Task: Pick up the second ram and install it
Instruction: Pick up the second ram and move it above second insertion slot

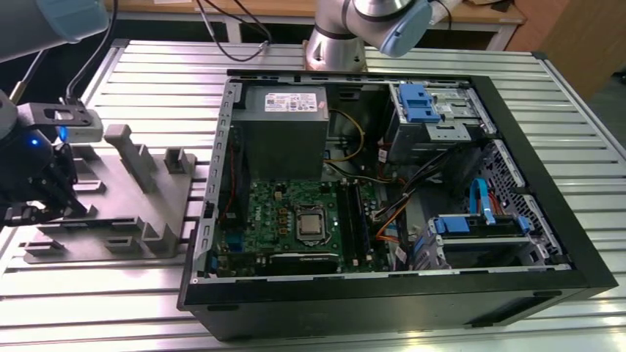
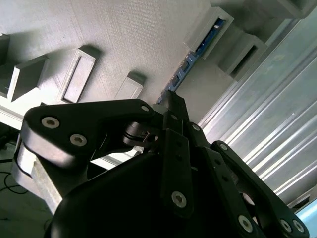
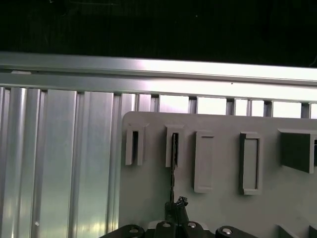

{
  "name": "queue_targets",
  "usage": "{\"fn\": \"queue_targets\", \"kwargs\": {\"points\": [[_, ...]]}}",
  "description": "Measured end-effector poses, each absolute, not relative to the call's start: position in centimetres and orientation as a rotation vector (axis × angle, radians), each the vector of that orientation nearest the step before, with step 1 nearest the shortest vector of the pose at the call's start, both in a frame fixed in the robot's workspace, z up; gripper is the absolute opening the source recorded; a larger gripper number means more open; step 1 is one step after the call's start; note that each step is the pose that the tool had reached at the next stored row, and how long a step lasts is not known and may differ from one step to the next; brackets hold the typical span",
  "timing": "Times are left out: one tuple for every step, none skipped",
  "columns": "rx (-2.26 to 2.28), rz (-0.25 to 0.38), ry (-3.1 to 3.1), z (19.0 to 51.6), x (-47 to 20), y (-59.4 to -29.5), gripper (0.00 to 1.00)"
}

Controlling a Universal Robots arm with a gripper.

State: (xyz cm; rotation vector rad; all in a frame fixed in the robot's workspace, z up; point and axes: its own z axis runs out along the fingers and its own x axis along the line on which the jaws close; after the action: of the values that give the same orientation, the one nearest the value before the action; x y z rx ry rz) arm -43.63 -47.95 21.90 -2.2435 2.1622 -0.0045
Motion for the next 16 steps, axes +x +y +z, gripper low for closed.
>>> {"fn": "queue_targets", "kwargs": {"points": [[-2.244,-0.004,2.162,21.77,-43.63,-47.95,0.1],[-2.244,-0.004,2.162,21.66,-43.63,-47.95,0.1],[-2.244,-0.004,2.162,21.56,-43.63,-47.95,0.1],[-2.245,-0.004,2.161,21.49,-43.63,-47.95,0.1],[-2.245,-0.004,2.161,21.49,-43.64,-47.95,0.1],[-2.245,-0.004,2.161,21.49,-43.64,-47.95,0.1],[-2.245,-0.004,2.161,21.49,-43.64,-47.95,0.1],[-2.245,-0.004,2.161,21.48,-43.64,-47.95,0.1],[-2.245,-0.004,2.161,21.48,-43.63,-47.95,0.1],[-2.245,-0.004,2.161,21.48,-43.63,-47.95,0.11],[-2.245,-0.004,2.161,21.48,-43.64,-47.95,0.11],[-2.245,-0.004,2.161,21.47,-43.63,-47.95,0.16],[-2.245,-0.004,2.161,21.47,-43.64,-47.95,0.16],[-2.245,-0.004,2.161,21.47,-43.64,-47.95,0.23],[-2.245,-0.004,2.161,21.47,-43.63,-47.95,0.29],[-2.245,-0.004,2.161,21.47,-43.63,-47.95,0.29]]}}
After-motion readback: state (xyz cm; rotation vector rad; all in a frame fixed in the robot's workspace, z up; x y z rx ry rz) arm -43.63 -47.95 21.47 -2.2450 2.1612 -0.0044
